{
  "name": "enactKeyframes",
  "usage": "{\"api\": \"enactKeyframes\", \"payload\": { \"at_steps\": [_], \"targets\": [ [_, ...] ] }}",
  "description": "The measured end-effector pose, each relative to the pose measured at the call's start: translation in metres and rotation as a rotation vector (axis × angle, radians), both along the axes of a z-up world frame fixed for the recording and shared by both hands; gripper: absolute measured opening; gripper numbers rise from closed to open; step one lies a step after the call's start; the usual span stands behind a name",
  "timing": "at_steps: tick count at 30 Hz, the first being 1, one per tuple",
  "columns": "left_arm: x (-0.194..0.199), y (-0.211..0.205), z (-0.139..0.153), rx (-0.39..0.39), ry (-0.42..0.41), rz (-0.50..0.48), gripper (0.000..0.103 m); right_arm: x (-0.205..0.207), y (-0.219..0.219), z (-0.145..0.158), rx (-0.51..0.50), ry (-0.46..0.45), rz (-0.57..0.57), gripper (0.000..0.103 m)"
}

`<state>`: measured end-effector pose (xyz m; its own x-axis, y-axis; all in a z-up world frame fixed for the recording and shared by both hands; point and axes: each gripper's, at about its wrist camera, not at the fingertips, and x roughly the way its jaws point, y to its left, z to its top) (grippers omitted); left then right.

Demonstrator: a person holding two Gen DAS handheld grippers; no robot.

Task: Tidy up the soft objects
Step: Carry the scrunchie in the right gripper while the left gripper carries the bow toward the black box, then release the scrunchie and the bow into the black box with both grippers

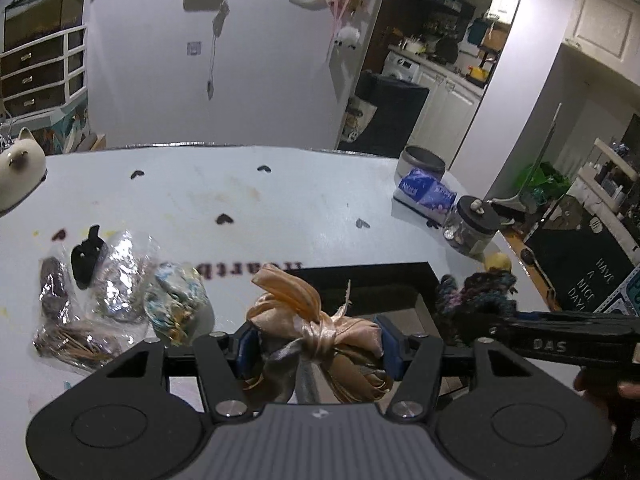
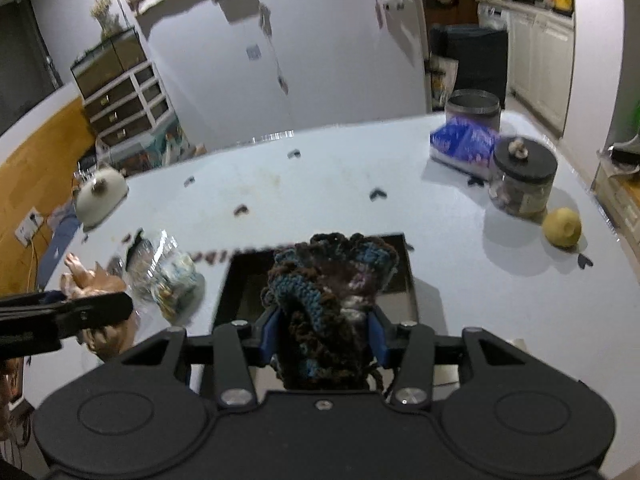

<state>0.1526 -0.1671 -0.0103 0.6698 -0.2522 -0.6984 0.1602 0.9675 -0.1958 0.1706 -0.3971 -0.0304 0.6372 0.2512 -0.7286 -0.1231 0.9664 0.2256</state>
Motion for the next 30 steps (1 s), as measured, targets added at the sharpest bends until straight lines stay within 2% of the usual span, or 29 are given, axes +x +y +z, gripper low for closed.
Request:
{"api": "enactKeyframes", "payload": {
  "at_steps": [4, 8, 11, 16, 19, 21, 25, 30],
  "targets": [
    [0.007, -0.018, -0.007, 0.009, 0.039, 0.025, 0.06, 0.017, -0.012, -0.02, 0.0, 0.076, 0.052, 0.047],
    [0.014, -0.03, -0.018, -0.019, 0.094, 0.041, 0.06, 0.025, -0.02, -0.034, 0.004, 0.133, 0.096, 0.049],
    [0.021, -0.042, -0.025, -0.037, 0.122, 0.037, 0.06, 0.027, -0.028, -0.038, 0.026, 0.141, 0.117, 0.052],
    [0.033, -0.067, -0.034, -0.024, 0.139, 0.003, 0.061, 0.031, -0.044, -0.036, 0.033, 0.122, 0.127, 0.054],
    [0.042, -0.082, -0.04, 0.004, 0.15, -0.034, 0.073, 0.031, -0.052, -0.035, 0.032, 0.115, 0.124, 0.054],
    [0.046, -0.092, -0.045, 0.032, 0.165, -0.084, 0.088, 0.03, -0.054, -0.034, 0.027, 0.112, 0.123, 0.054],
    [0.044, -0.108, -0.052, 0.101, 0.166, -0.133, 0.088, 0.027, -0.059, -0.032, 0.022, 0.104, 0.118, 0.053],
    [0.043, -0.105, -0.057, 0.081, 0.184, -0.136, 0.094, 0.025, -0.06, -0.03, 0.021, 0.096, 0.115, 0.053]
  ]
}}
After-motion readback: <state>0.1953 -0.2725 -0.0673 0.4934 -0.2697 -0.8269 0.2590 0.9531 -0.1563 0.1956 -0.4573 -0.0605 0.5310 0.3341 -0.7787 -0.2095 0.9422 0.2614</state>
